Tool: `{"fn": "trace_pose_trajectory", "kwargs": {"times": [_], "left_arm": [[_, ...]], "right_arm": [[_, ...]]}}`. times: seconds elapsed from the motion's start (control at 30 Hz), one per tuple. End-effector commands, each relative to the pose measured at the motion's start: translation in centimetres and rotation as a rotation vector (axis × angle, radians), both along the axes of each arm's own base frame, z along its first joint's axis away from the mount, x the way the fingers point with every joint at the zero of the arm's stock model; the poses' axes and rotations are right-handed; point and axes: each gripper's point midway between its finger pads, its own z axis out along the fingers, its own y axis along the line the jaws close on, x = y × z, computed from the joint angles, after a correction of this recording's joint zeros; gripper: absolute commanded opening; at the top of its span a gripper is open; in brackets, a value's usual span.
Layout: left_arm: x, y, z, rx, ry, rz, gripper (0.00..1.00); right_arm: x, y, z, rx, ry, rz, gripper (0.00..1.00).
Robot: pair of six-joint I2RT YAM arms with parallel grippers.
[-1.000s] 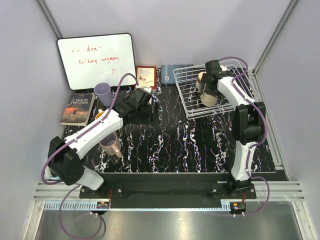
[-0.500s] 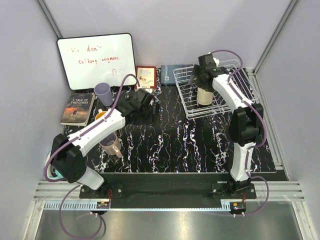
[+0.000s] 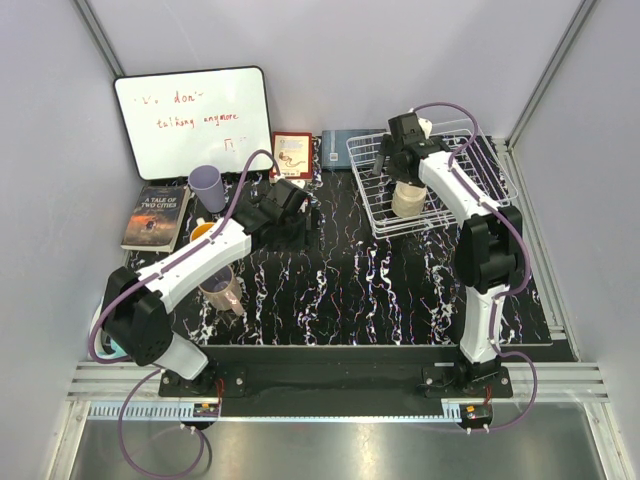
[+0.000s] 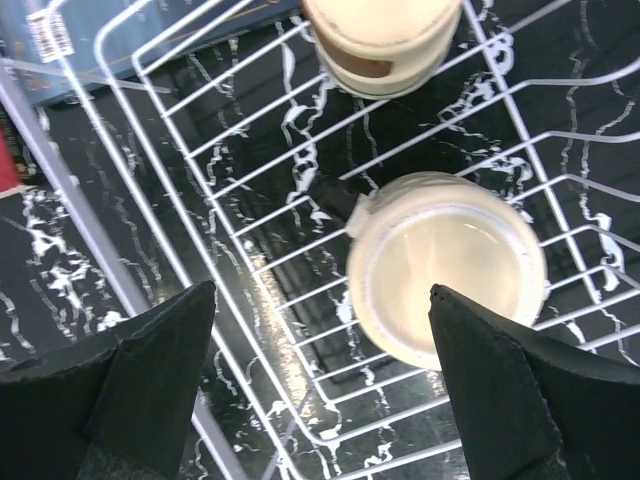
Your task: Unload the cups from the dish rack
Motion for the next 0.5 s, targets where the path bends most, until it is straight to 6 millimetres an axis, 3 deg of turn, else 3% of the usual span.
{"fn": "trace_pose_trajectory", "kwargs": {"times": [0.0, 0.3, 0.47], "left_arm": [[0.4, -1.2, 0.8, -0.045, -0.025, -0.014, 0.81], [0.1, -1.1, 0.2, -0.038, -0.013, -0.013, 0.81], [0.2, -1.2, 0.0, -0.036, -0.011, -0.018, 0.81]], "right_arm": [[0.3, -3.0, 3.2, -0.052, -0.078, -0.050, 0.95], [-0.5, -6.3, 2.3, -0.193, -0.056, -0.101, 1.00], [-0.9, -6.2, 0.7, -0.164, -0.018, -0.077, 1.00]]}}
